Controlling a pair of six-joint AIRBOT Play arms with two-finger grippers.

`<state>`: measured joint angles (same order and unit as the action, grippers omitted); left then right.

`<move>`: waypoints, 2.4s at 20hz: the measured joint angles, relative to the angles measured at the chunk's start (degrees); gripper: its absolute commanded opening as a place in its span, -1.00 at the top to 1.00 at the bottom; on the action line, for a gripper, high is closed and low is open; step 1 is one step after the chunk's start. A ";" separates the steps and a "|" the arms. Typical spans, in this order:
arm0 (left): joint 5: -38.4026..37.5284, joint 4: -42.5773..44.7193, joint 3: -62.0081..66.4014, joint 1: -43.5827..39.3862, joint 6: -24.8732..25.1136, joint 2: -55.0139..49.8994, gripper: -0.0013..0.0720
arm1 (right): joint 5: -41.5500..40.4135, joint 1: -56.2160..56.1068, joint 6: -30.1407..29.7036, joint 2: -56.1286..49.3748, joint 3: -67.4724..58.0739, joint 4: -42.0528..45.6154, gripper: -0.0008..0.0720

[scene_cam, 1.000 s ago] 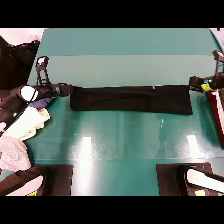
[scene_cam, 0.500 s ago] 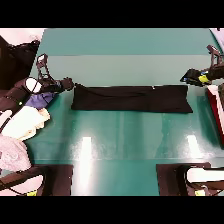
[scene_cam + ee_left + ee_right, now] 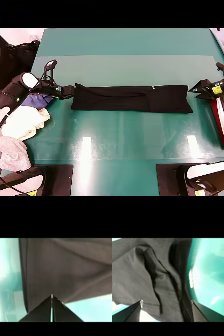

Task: Fold the shirts.

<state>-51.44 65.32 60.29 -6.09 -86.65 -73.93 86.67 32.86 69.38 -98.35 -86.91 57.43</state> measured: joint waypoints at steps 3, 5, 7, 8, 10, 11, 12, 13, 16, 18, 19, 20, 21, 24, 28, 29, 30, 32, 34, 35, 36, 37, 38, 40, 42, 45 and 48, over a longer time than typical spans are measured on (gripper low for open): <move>-1.86 -0.22 0.07 0.02 0.39 -0.02 0.88 | 1.01 0.50 -1.62 -3.41 -0.04 -1.88 -0.93; -2.40 -0.35 0.07 0.04 0.55 -0.02 0.88 | 1.29 0.35 -2.19 -5.27 -0.07 -2.51 -0.93; -2.75 -0.76 0.07 0.04 0.59 -0.02 0.88 | 1.64 -0.31 -2.56 -6.69 -0.09 -3.17 -0.93; -2.84 -0.90 0.07 0.02 0.61 -0.02 0.88 | 1.68 -0.70 -2.80 -7.17 -0.13 -3.58 -0.93; -3.02 -1.05 0.07 0.04 0.66 -0.02 0.88 | 1.95 -1.42 -3.17 -7.96 -0.15 -4.15 -0.93; -3.04 -1.20 0.07 0.04 0.66 -0.02 0.88 | 1.97 -1.77 -3.32 -8.26 -0.15 -4.33 -0.87; -3.13 -1.27 0.07 0.02 0.68 -0.02 0.88 | 1.90 -2.05 -3.43 -8.46 -0.17 -4.31 -0.76; -3.21 -1.31 0.07 0.02 0.70 0.00 0.88 | 1.73 -2.43 -3.56 -8.66 -0.17 -4.15 -0.62; -3.21 -1.46 0.07 0.04 0.72 -0.02 0.91 | 1.38 -3.61 -4.09 -8.98 -0.13 -3.58 0.16; -3.17 -2.01 0.07 0.02 0.70 -0.02 0.91 | 1.14 -4.44 -4.48 -9.11 -0.07 -2.78 0.80; -2.69 -2.60 0.11 -0.15 0.66 -0.04 0.91 | 1.14 -4.85 -4.63 -9.16 -0.07 -2.84 0.92; -1.92 -3.15 0.20 -0.55 0.63 -0.04 0.91 | 1.29 -5.14 -4.87 -9.11 -0.07 -3.13 0.92; -1.33 -3.67 0.37 -1.16 0.63 -0.11 0.91 | 1.46 -5.46 -5.07 -8.92 -0.07 -3.26 0.92; 0.33 -4.52 3.17 -4.17 0.59 -1.79 0.91 | 1.16 -6.27 -5.33 -6.86 -0.07 -3.58 0.92; 0.42 -5.14 12.94 -10.99 1.05 -9.62 0.91 | 0.33 -8.22 -5.49 -1.25 -0.11 -4.52 0.93; 0.46 -5.29 16.11 -13.09 1.22 -12.35 0.91 | 0.31 -8.90 -5.49 0.33 -0.13 -5.22 0.93; 0.44 -5.42 19.08 -15.04 1.27 -15.15 0.91 | 0.33 -9.57 -5.49 1.84 -0.13 -6.45 0.93; 0.15 -5.73 25.24 -19.04 1.42 -21.14 0.91 | 0.52 -11.02 -5.27 4.13 -0.37 -9.16 0.93; -0.44 -5.99 30.73 -22.67 1.51 -26.91 0.91 | 1.16 -12.83 -4.22 5.92 -1.42 -11.98 0.93; -0.90 -6.10 33.05 -24.35 1.68 -29.59 0.91 | 1.36 -13.97 -3.93 6.62 -2.32 -13.07 0.93; -0.92 -6.51 34.91 -25.66 1.92 -31.82 0.91 | 1.62 -15.08 -3.58 7.19 -3.28 -13.77 0.93; -1.07 -6.95 36.52 -26.88 2.14 -34.01 0.91 | 1.79 -16.37 -2.99 7.74 -4.44 -14.36 0.93; -1.42 -7.21 37.70 -27.74 2.34 -35.89 0.91 | 2.03 -17.68 -2.51 8.13 -5.73 -15.04 0.93; -1.18 -7.87 39.47 -28.41 2.32 -38.69 0.91 | 2.32 -20.11 -1.51 8.57 -7.98 -15.50 0.93; -0.61 -8.41 40.46 -28.63 1.99 -40.26 0.91 | 2.36 -22.82 -0.83 8.81 -9.97 -15.93 0.93; -0.92 -8.59 42.56 -28.33 1.57 -41.48 0.91 | 2.45 -26.53 0.02 8.96 -12.13 -16.04 0.93; -4.44 -7.78 47.58 -26.64 1.40 -41.83 0.91 | 2.23 -30.10 0.39 9.05 -14.56 -16.44 0.93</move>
<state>-55.88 57.54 107.87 -32.73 -85.25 -115.77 88.90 2.76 69.78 -89.30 -101.47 40.99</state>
